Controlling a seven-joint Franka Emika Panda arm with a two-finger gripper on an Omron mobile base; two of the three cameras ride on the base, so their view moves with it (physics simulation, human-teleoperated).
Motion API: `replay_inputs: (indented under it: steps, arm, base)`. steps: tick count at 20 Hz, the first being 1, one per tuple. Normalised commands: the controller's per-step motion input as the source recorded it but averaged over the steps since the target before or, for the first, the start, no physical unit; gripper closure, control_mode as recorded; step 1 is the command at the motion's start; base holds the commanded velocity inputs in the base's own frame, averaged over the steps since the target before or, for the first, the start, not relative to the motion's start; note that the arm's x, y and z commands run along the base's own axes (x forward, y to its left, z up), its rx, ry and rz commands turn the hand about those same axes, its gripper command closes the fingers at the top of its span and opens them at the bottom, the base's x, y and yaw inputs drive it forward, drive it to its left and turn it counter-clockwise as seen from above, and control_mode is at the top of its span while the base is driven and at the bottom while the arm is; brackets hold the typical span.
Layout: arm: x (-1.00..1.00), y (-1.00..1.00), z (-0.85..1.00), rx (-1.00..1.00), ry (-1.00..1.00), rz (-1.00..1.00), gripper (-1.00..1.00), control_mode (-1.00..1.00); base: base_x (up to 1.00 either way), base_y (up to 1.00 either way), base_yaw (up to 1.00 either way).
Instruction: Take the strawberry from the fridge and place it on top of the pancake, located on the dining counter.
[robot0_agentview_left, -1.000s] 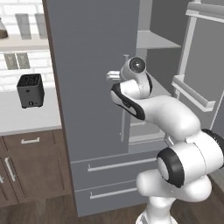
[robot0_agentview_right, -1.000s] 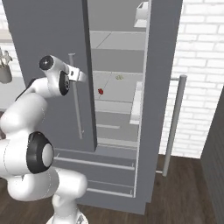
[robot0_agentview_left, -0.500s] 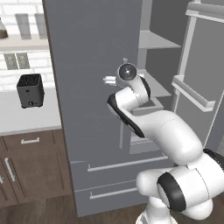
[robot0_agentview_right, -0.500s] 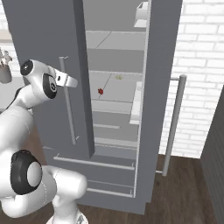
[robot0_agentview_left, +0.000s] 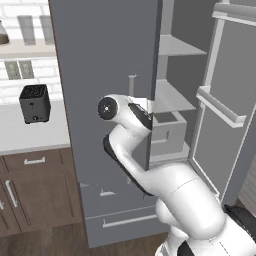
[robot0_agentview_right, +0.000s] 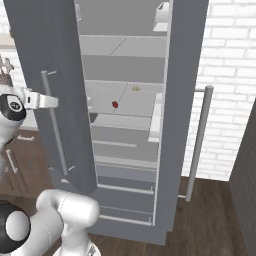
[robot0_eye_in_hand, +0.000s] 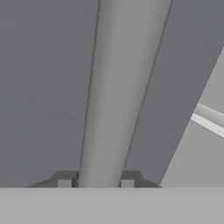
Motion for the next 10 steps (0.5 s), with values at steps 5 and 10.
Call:
replay_inputs:
  steps: [5, 10]
  arm:
    - [-0.73, 0.50, -0.03, -0.05, 0.00, -0.20, -1.00, -1.00]
    - [-0.40, 0.52, -0.08, 0.00, -0.07, -0.15, -1.00, -1.00]
  base:
    - [0.00, 0.00, 0.00]
    - [0.00, 0.00, 0.00]
